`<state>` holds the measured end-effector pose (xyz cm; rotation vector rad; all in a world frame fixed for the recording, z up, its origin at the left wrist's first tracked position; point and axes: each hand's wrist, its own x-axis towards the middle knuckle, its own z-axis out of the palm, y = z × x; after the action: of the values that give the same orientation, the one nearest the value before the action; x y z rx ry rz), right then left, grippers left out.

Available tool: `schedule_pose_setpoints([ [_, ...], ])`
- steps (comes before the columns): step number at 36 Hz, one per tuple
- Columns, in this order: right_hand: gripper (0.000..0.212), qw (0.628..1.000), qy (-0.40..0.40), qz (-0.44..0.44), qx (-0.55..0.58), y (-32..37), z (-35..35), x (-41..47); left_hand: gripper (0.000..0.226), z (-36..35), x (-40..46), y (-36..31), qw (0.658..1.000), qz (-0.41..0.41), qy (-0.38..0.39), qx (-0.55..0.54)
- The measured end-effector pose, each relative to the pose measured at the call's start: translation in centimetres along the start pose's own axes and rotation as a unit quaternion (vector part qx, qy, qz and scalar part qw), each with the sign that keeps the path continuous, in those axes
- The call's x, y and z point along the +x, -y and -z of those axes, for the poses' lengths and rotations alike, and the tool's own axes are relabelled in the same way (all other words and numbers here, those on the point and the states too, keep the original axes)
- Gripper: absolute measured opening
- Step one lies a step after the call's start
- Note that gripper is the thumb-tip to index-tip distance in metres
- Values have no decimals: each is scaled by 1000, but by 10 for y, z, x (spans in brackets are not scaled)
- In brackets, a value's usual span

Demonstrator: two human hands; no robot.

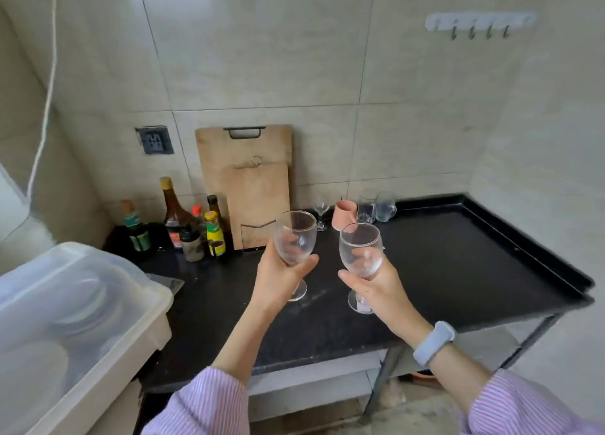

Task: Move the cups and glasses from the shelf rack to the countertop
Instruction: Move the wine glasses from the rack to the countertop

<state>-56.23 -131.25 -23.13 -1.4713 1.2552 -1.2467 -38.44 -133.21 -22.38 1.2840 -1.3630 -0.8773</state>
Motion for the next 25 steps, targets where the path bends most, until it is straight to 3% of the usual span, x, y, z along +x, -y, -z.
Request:
schedule_pose_setpoints([
  [13,31,993,-82,-85,-24,-105,71,135,46,-123,144,69,993,79,89,23],
  [25,42,978,-5,-190,-90,-262,93,262,49,-200,245,193,975,209,64,43],
])
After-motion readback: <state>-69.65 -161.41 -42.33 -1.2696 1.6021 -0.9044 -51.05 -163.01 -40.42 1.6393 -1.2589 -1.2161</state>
